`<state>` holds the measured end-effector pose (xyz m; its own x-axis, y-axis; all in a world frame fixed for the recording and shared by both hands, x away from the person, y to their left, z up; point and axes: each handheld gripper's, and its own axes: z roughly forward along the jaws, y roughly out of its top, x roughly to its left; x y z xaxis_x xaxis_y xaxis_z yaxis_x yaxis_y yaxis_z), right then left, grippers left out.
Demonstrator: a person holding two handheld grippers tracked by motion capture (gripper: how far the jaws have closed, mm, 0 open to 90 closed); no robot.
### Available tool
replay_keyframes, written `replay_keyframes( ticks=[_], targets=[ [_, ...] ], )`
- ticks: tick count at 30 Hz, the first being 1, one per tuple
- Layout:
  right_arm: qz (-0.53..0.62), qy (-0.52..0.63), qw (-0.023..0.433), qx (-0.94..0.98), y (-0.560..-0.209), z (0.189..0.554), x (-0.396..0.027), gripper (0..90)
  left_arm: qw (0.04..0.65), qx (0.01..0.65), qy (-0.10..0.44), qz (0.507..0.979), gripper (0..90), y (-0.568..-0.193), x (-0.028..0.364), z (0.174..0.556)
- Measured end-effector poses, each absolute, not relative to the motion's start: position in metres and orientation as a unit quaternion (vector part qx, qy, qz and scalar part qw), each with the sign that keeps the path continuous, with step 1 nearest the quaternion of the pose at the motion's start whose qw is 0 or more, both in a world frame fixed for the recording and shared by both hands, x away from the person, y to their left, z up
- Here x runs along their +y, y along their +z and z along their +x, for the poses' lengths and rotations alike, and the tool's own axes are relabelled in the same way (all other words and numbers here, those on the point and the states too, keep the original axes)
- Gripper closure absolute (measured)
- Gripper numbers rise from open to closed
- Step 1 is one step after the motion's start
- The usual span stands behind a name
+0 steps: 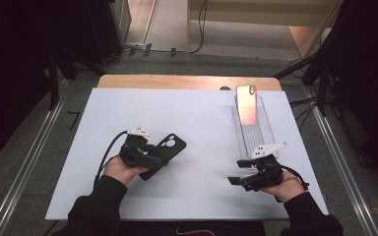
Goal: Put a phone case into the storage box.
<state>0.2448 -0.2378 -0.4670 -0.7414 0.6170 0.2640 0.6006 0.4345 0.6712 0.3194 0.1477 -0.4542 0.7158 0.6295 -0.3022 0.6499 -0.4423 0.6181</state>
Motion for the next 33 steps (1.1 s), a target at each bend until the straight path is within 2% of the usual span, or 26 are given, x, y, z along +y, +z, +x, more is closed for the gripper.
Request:
replay_keyframes(
  ticks=[19,33],
  targets=[
    [0.388,0.41,-0.007,0.825,-0.456,0.25,-0.233,23.7,0.397,0.395,0.007,0.828,14.9,-0.452,0.128,0.302],
    [0.416,0.418,0.0,0.808,-0.441,0.255,-0.215,23.9,0.433,0.418,0.049,0.797,14.9,-0.455,0.113,0.297]
  ],
)
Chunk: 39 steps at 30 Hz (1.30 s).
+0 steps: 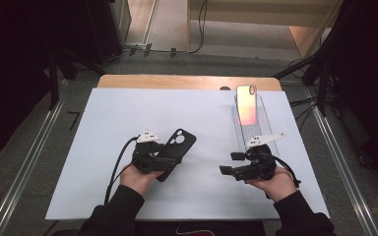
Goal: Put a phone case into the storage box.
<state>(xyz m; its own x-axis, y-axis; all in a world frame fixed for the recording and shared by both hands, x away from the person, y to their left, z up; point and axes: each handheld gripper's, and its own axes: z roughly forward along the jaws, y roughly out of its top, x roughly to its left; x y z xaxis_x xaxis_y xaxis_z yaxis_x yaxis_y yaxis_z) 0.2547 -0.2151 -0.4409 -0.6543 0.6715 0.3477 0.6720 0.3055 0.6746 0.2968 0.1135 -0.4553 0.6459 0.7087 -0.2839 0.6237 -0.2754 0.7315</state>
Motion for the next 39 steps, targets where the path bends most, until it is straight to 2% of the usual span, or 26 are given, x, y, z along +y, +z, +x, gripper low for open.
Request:
replay_keyframes(
  ticks=[17,39],
  targets=[
    [-0.437,-0.434,-0.017,-0.788,-0.427,0.269,-0.196,23.9,0.483,0.402,0.12,0.768,14.8,-0.465,0.096,0.288],
    [-0.454,-0.466,0.016,-0.759,-0.414,0.297,-0.175,23.8,0.526,0.377,0.172,0.742,14.8,-0.477,0.086,0.279]
  ],
)
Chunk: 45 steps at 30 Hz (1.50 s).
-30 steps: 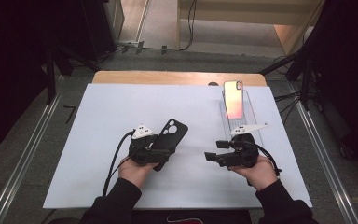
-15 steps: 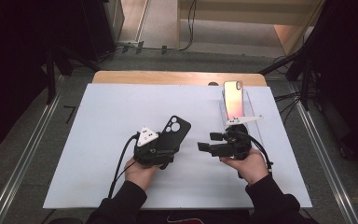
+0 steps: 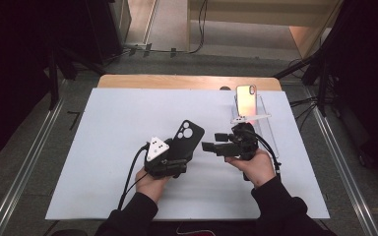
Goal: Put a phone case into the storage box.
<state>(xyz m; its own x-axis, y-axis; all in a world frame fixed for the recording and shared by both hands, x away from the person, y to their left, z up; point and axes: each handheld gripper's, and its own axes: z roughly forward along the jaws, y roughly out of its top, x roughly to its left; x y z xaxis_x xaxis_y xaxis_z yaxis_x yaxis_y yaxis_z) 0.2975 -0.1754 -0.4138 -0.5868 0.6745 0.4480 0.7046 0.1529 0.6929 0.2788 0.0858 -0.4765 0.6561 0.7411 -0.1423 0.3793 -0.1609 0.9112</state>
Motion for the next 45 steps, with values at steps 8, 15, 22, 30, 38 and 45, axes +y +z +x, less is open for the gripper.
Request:
replay_keyframes(
  ticks=[8,15,22,30,38,45],
  targets=[
    [-0.457,-0.47,0.021,-0.755,-0.412,0.308,-0.168,23.8,0.542,0.37,0.177,0.734,14.8,-0.476,0.086,0.276],
    [-0.462,-0.472,0.026,-0.751,-0.409,0.315,-0.164,23.8,0.546,0.374,0.176,0.729,14.7,-0.477,0.086,0.274],
    [-0.465,-0.472,0.038,-0.748,-0.41,0.323,-0.156,23.9,0.555,0.374,0.175,0.722,14.7,-0.477,0.085,0.272],
    [-0.469,-0.471,0.044,-0.745,-0.412,0.333,-0.145,24.9,0.556,0.377,0.173,0.721,14.6,-0.476,0.084,0.27],
    [-0.482,-0.47,0.067,-0.736,-0.418,0.342,-0.14,31.9,0.554,0.384,0.168,0.72,14.5,-0.475,0.084,0.27],
    [-0.509,-0.484,0.118,-0.702,-0.418,0.347,-0.149,59.7,0.557,0.384,0.165,0.718,14.5,-0.474,0.083,0.269]
  ],
)
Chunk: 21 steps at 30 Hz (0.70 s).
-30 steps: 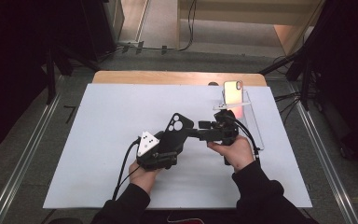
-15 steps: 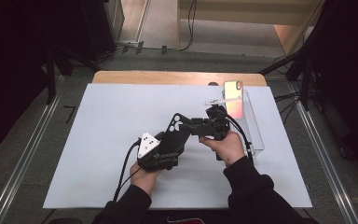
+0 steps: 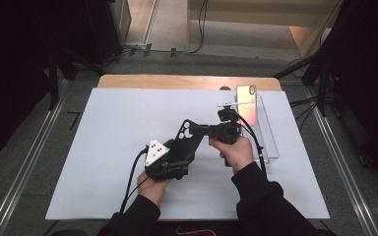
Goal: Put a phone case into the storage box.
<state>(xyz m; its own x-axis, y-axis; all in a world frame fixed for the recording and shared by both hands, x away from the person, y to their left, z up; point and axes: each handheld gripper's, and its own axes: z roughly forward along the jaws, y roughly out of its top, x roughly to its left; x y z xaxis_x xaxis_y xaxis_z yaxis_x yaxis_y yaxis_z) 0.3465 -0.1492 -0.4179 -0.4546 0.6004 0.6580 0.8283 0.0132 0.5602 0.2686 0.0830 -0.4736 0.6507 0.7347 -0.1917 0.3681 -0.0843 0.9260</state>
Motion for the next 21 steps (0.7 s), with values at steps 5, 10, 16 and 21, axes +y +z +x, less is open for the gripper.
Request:
replay_keyframes(
  ticks=[5,10,16,21],
  targets=[
    [-0.511,-0.495,0.138,-0.689,-0.415,0.347,-0.155,71.9,0.566,0.381,0.16,0.714,14.5,-0.473,0.082,0.268],
    [-0.507,-0.504,0.161,-0.681,-0.413,0.346,-0.156,76.3,0.568,0.377,0.156,0.715,14.2,-0.473,0.082,0.268],
    [-0.501,-0.511,0.176,-0.676,-0.409,0.345,-0.158,77.1,0.575,0.368,0.158,0.714,13.9,-0.471,0.082,0.267],
    [-0.494,-0.516,0.181,-0.676,-0.403,0.342,-0.158,77.5,0.564,0.362,0.15,0.727,13.3,-0.463,0.081,0.268]
  ],
)
